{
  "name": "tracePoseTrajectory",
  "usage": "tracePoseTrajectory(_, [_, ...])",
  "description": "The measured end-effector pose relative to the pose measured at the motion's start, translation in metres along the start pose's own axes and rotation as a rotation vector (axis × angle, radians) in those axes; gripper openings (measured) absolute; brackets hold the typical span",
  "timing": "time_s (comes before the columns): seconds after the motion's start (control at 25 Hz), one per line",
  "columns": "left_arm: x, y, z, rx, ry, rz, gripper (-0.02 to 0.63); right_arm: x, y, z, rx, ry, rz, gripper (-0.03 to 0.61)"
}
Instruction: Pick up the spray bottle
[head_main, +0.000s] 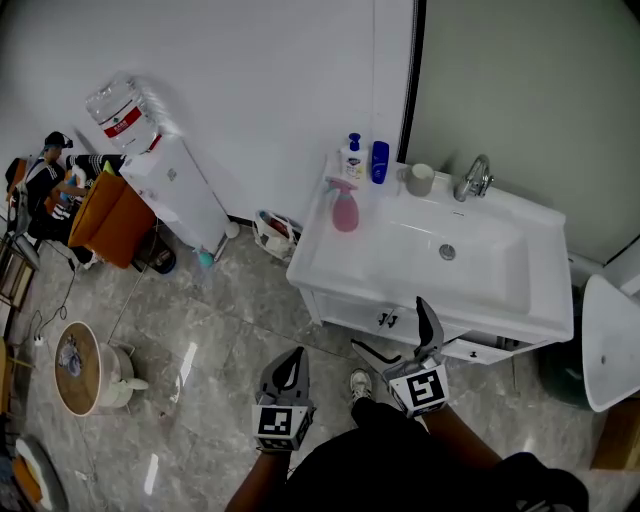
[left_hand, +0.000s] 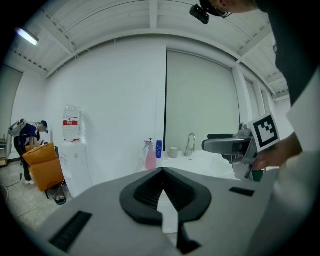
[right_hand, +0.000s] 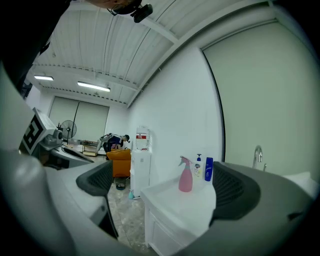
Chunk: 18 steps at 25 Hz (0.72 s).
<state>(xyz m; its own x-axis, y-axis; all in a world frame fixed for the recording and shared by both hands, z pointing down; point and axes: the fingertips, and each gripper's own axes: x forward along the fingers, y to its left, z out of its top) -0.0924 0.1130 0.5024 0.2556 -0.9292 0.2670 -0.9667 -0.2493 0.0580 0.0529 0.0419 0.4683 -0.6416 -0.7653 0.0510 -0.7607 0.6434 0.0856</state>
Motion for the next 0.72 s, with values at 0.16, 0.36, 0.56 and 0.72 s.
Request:
tracePoseTrajectory(0.16, [0.028, 0.011, 0.009, -0.007, 0.004, 0.011, -0.003, 0.028, -0.018, 0.001, 0.013, -0.007, 0.025, 0.591])
tracePoseTrajectory(0.36, [0.066, 0.019, 0.024, -0.004, 0.001, 0.02, -0.003, 0.061, -0.043, -0.001, 0.003, 0.006, 0.042, 0.591])
tracePoseTrajectory(0.56, [0.098, 0.025, 0.034, -0.004, 0.0, 0.039, -0.003, 0.088, -0.063, -0.005, -0.001, 0.013, 0.065, 0.591])
tracePoseTrajectory(0.72, [0.118, 0.026, 0.041, 0.002, -0.005, 0.053, -0.003, 0.103, -0.077, -0.01, 0.006, 0.005, 0.083, 0.591])
